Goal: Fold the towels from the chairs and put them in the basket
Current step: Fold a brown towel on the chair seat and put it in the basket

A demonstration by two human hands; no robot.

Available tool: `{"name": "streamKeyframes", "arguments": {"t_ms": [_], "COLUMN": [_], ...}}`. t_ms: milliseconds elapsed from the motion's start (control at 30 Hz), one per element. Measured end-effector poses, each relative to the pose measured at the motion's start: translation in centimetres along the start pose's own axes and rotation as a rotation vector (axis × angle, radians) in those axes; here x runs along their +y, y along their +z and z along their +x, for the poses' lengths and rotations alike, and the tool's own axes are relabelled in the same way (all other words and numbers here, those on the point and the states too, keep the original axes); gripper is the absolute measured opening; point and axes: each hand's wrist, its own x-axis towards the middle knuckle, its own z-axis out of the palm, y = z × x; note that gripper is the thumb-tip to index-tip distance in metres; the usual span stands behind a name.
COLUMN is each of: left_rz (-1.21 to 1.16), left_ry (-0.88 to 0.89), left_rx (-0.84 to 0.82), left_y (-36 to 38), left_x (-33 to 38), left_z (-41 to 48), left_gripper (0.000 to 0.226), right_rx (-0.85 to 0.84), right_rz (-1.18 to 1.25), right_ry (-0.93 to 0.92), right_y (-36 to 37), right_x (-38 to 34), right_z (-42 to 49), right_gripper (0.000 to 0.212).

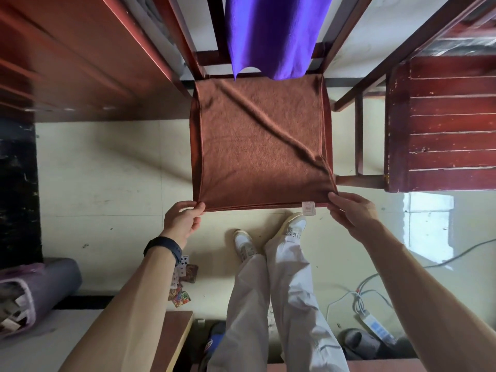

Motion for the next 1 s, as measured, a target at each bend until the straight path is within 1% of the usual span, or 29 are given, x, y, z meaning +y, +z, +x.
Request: {"name": "streamKeyframes", "arguments": {"t_ms": [67, 133, 200, 267, 300, 367, 433, 500, 567, 667, 733, 767, 800, 833, 867, 933, 1000], "left_rz": [0.017, 0.011, -0.005, -0.013, -0.008, 0.030, 0.144, 0.229, 0.226, 0.235, 0.212, 0.237, 0.304, 0.404, 0.525, 0.758, 0.866], "left_ry": [0.008, 0.027, 0.071, 0.149, 0.203, 0.320, 0.415, 0.480, 0.518, 0.528, 0.505, 0.515, 0.550, 0.601, 0.670, 0.854, 1.048], "left_rx": [-0.047, -0.104, -0.176, -0.226, -0.235, -0.215, -0.156, -0.105, -0.124, -0.159, -0.218, -0.254, -0.281, -0.282, -0.249, -0.066, 0.111], "left_y": [-0.9, -2.0, -3.2, -4.7, -5.6, -7.4, -8.5, -9.1, -9.6, -10.7, -11.6, -11.9, -12.2, -12.3, -12.4, -12.2, -12.1], "left_x": [1.8, 4.4, 7.7, 11.0, 12.4, 14.6, 16.1, 17.3, 18.6, 20.3, 20.8, 21.0, 21.2, 21.4, 21.5, 21.6, 21.8], "left_z": [-2.0, -5.0, -8.8, -12.6, -14.2, -17.1, -19.8, -22.0, -23.7, -25.5, -26.3, -26.6, -27.1, -27.6, -27.8, -27.9, -28.2], "left_gripper": [0.021, 0.017, 0.013, 0.013, 0.016, 0.020, 0.021, 0.020, 0.022, 0.025, 0.024, 0.024, 0.025, 0.028, 0.029, 0.022, 0.014], "right_rx": [-0.032, -0.050, -0.080, -0.122, -0.134, -0.114, -0.090, -0.083, -0.079, -0.092, -0.128, -0.146, -0.142, -0.107, -0.047, 0.085, 0.192], "right_rz": [0.048, 0.094, 0.147, 0.186, 0.184, 0.110, 0.033, 0.040, 0.110, 0.219, 0.205, 0.165, 0.065, -0.119, -0.346, -0.722, -0.923], "right_ry": [-0.021, -0.060, -0.142, -0.237, -0.279, -0.336, -0.346, -0.336, -0.328, -0.336, -0.338, -0.350, -0.387, -0.466, -0.586, -0.838, -1.036], "right_y": [-0.3, -0.6, -1.0, -1.6, -1.8, -1.7, -1.4, -1.2, -1.4, -2.1, -2.4, -2.6, -2.8, -3.1, -3.3, -3.6, -3.9], "right_x": [-1.5, -3.6, -6.5, -9.5, -10.8, -12.8, -14.0, -14.9, -16.1, -17.6, -18.2, -18.4, -18.6, -18.7, -18.6, -18.3, -18.1], "right_z": [-2.5, -6.0, -10.3, -14.4, -16.1, -19.1, -22.1, -24.6, -26.9, -29.6, -30.8, -31.1, -31.5, -31.9, -32.3, -32.9, -32.5], "right_gripper": [0.033, 0.019, 0.011, 0.005, 0.006, 0.021, 0.029, 0.030, 0.024, 0.023, 0.024, 0.026, 0.032, 0.036, 0.037, 0.024, 0.015]}}
